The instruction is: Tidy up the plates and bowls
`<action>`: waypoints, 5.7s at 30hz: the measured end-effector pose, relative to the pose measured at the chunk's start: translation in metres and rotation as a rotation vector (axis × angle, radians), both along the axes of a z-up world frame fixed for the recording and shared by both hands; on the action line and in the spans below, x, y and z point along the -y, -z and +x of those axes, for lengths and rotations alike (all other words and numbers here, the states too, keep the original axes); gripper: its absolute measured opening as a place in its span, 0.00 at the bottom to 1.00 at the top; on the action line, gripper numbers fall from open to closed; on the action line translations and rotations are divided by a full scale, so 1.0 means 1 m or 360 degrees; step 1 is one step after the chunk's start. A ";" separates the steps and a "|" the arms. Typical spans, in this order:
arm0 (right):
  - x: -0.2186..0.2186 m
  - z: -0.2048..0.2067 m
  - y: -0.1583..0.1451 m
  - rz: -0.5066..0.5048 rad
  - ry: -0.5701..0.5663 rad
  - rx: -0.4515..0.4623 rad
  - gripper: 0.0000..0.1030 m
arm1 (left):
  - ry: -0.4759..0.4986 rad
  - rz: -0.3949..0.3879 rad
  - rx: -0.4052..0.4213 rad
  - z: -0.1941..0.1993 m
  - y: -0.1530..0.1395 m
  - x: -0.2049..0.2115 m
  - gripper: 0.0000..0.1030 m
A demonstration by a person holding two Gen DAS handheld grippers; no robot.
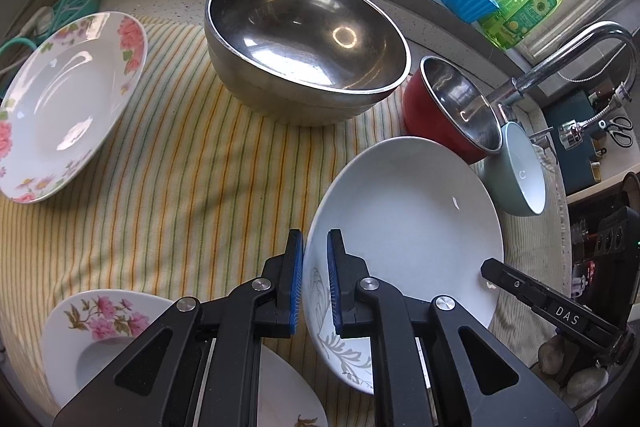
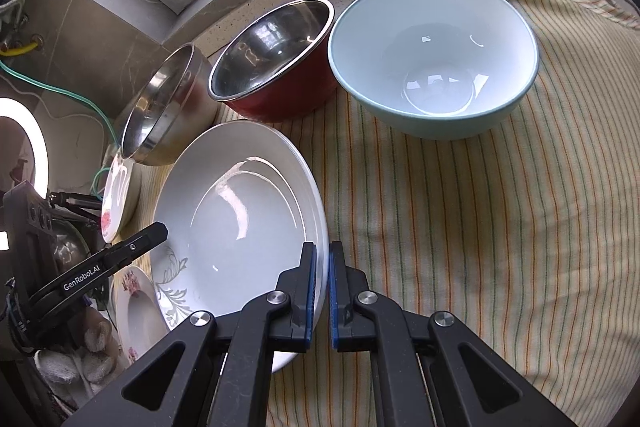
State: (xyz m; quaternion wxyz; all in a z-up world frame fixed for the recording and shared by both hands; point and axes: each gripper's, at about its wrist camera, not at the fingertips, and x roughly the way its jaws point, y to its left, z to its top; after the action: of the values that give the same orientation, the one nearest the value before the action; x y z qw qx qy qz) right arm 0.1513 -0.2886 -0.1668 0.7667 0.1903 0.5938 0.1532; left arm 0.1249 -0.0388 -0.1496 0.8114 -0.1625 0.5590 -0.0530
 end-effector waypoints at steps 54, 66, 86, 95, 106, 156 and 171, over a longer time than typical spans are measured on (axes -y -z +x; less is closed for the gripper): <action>-0.122 -0.047 -0.052 0.0043 -0.0420 0.0121 0.06 | -0.0423 -0.0035 0.0088 -0.114 -0.029 -0.121 0.10; -0.144 -0.065 -0.049 0.0023 -0.0497 0.0108 0.06 | -0.0486 -0.0035 0.0097 -0.135 -0.028 -0.137 0.10; -0.168 -0.083 -0.032 -0.0029 -0.0622 0.0051 0.06 | -0.0546 -0.0022 0.0034 -0.160 -0.010 -0.150 0.10; -0.171 -0.082 -0.023 -0.0072 -0.0637 0.0037 0.06 | -0.0537 -0.0022 0.0018 -0.159 -0.004 -0.150 0.10; -0.172 -0.083 -0.020 -0.0109 -0.0656 0.0027 0.06 | -0.0520 -0.0029 -0.0008 -0.162 0.000 -0.147 0.10; -0.175 -0.091 -0.033 -0.0239 -0.0759 0.0108 0.15 | -0.0560 -0.0010 0.0079 -0.162 -0.015 -0.159 0.10; -0.178 -0.089 -0.031 -0.0238 -0.0764 0.0097 0.15 | -0.0581 -0.0014 0.0101 -0.163 -0.020 -0.160 0.10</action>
State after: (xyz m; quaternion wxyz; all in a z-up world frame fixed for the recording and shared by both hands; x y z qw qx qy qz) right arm 0.0618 -0.1111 -0.1357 0.7378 -0.0179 0.6083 0.2921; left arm -0.0381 0.1214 -0.1300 0.8241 -0.2629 0.4941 0.0876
